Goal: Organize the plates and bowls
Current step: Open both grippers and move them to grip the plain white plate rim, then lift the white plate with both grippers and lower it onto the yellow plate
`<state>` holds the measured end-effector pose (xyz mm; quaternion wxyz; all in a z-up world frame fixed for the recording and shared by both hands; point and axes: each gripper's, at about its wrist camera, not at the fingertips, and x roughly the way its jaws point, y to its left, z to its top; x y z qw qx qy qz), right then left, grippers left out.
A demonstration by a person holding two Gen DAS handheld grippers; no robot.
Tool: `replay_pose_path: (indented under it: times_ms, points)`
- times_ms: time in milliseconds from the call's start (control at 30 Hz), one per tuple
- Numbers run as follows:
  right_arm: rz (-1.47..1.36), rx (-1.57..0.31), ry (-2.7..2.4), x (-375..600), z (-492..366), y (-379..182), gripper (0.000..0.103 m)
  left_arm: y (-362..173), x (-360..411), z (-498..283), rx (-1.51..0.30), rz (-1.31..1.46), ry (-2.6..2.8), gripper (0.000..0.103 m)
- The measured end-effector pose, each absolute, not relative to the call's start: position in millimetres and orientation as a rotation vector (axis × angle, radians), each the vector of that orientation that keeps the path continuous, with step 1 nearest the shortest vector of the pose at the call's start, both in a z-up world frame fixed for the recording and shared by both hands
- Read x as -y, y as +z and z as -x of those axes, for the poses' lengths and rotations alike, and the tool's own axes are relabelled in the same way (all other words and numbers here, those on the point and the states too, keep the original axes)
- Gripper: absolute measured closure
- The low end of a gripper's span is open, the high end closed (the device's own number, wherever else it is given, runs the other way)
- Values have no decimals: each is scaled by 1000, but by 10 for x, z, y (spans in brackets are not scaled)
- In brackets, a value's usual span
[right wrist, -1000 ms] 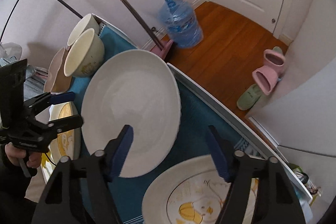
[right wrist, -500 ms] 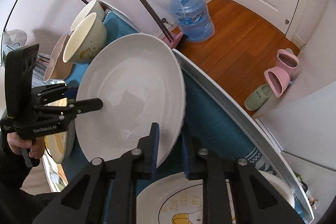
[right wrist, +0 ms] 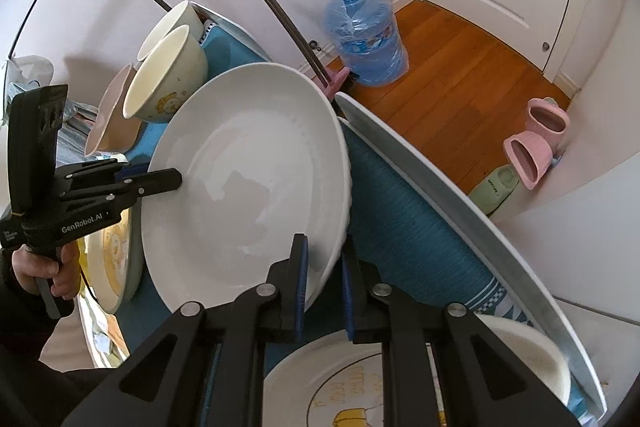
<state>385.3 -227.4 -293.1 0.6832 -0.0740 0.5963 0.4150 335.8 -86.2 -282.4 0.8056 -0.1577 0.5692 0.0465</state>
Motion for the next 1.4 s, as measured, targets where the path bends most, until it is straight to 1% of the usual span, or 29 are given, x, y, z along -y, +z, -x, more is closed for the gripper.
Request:
replay_pose_path:
  times_ms: [233, 533, 833, 1033, 1233, 1400]
  points:
    - [142, -1311, 930, 2287, -3771, -2849, 89, -2685, 892, -3257, -1183, 335, 91, 89]
    - [88, -1288, 929, 2308, -3573, -2512, 89, -2262, 879, -2930, -1147, 312, 87, 89]
    - [-17, -1287, 879, 2161, -2938, -2151, 89, -1896, 636, -2423, -1142, 261, 56, 89]
    - [-95, -1313, 776, 1911, -2432, -2217, 89, -1987, 406, -2113, -1180, 233, -4, 89]
    - [-188, -1337, 630, 1669, -2011, -2340, 89, -2239, 154, -1873, -1252, 202, -116, 89]
    - [-235, -1336, 527, 1494, -1792, -2465, 89, -2483, 19, -1833, -1292, 173, -182, 89]
